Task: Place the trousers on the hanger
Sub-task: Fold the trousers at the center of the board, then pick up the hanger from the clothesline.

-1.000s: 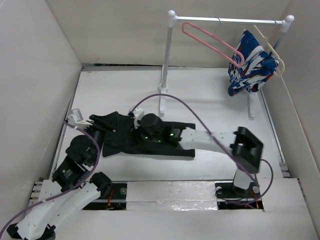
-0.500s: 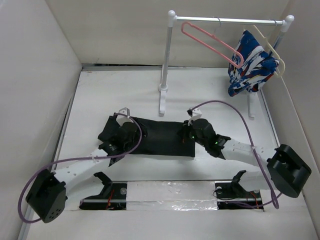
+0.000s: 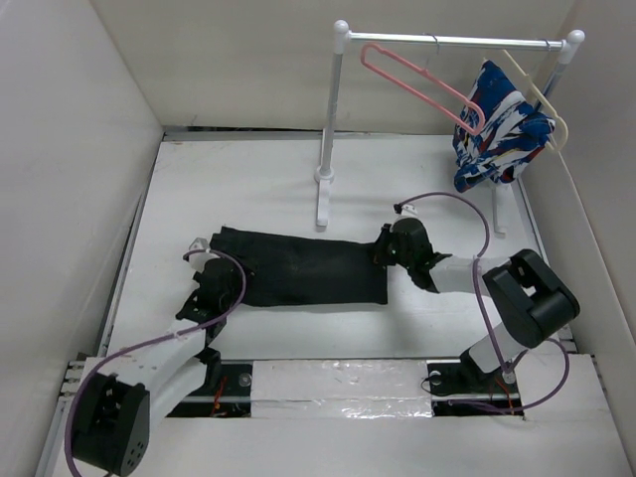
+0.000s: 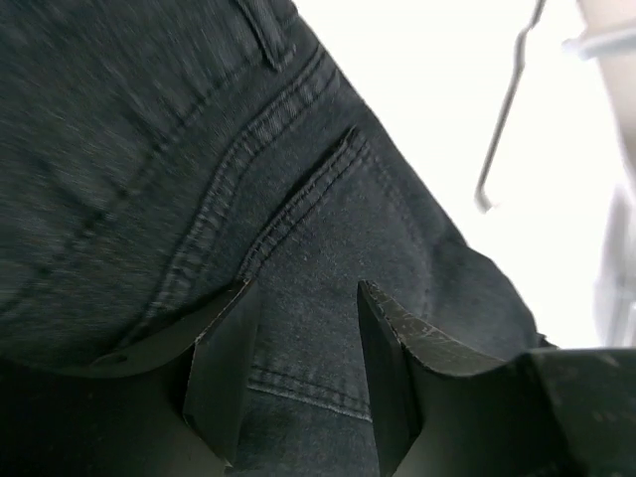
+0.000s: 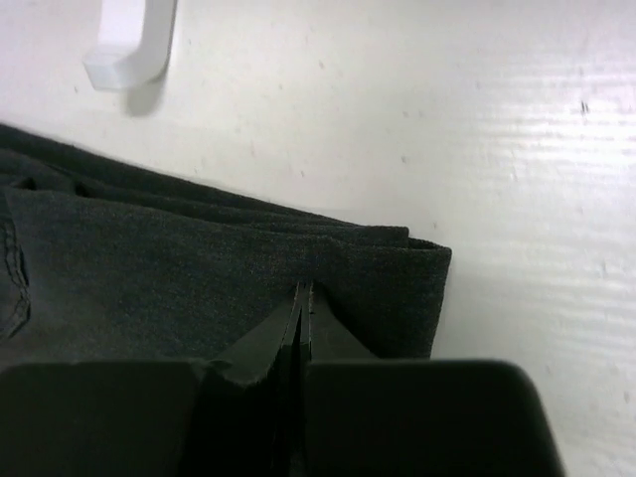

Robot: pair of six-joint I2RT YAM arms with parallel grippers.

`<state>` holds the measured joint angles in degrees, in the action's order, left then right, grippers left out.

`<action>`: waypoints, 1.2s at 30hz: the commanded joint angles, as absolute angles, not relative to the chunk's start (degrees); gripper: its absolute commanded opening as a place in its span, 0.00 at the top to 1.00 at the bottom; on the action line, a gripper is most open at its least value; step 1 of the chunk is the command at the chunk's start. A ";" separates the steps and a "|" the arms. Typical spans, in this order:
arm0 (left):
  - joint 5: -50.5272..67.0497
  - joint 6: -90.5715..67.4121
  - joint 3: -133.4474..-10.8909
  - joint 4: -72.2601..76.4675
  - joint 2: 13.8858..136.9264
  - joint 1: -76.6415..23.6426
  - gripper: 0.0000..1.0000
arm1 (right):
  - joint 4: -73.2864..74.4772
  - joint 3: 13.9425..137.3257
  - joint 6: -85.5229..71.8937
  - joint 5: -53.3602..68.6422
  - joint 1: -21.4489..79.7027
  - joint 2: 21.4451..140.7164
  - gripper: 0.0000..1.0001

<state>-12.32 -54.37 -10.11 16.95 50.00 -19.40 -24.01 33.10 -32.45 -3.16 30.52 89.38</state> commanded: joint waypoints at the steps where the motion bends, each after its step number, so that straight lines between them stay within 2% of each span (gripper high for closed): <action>1: -11.60 -55.63 -7.13 15.56 43.62 -17.67 0.58 | -27.86 37.96 -32.17 -2.55 28.92 90.52 1.00; 7: -9.24 -51.86 -8.69 14.41 36.65 -16.44 0.58 | -26.56 38.58 -27.78 -0.44 28.65 86.15 1.00; 10: -5.64 -47.75 -13.25 15.03 38.14 -16.44 0.60 | -19.09 40.86 -22.96 -0.88 30.23 77.63 0.94; 13: -2.29 -45.54 -16.77 17.04 40.94 -18.53 0.65 | -13.20 44.64 -17.26 4.18 29.45 69.10 0.70; 14: -1.94 -45.09 -17.57 18.09 41.57 -19.68 0.70 | -12.05 45.95 -15.83 5.61 28.92 66.99 0.56; 16: -0.45 -43.86 -20.63 20.55 44.63 -21.44 0.75 | -8.27 50.26 -12.42 7.64 27.08 61.98 0.51; 17: -0.27 -42.29 -22.05 20.91 45.87 -23.53 0.84 | -7.30 51.93 -11.35 7.91 26.20 60.66 0.67; 18: 1.82 -41.23 -23.37 21.35 47.10 -24.77 0.88 | -5.38 55.60 -10.73 7.91 24.97 59.86 0.82; 19: 1.93 -40.00 -24.60 22.58 49.63 -26.35 0.91 | -4.67 57.37 -9.94 8.08 21.65 58.98 0.91; 20: 1.59 -36.94 -26.70 23.28 50.62 -28.28 0.99 | -4.14 59.39 -9.67 9.22 19.53 59.06 1.00; 25: -11.59 -27.70 -31.73 27.38 57.03 -43.13 1.00 | -2.73 71.17 -11.86 21.51 7.22 64.41 1.00; 26: -12.65 -25.68 -30.77 29.68 57.21 -44.81 1.00 | -2.12 75.28 -11.95 21.71 4.68 66.95 0.97; 27: -13.35 -22.01 -30.59 31.71 57.56 -47.35 1.00 | -0.28 77.32 -11.69 21.45 3.61 68.28 0.89; 28: -13.19 -20.41 -30.59 33.47 58.35 -48.07 1.00 | -0.18 79.17 -10.91 20.31 2.56 69.34 0.78; 29: -11.79 -18.48 -31.20 33.83 59.23 -49.12 1.00 | -0.18 81.63 -10.90 20.04 0.29 71.35 0.51; 32: -9.33 -17.84 -30.59 35.41 59.94 -50.01 1.00 | -1.31 84.19 -11.25 23.63 -3.42 74.69 0.24; 36: -8.26 -18.46 -30.32 33.67 59.86 -50.62 0.96 | -1.77 91.46 -9.59 31.36 -8.25 83.81 0.18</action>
<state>-8.80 -20.99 -29.39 30.46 60.38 -50.30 -2.20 85.47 -11.31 24.25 -5.98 79.48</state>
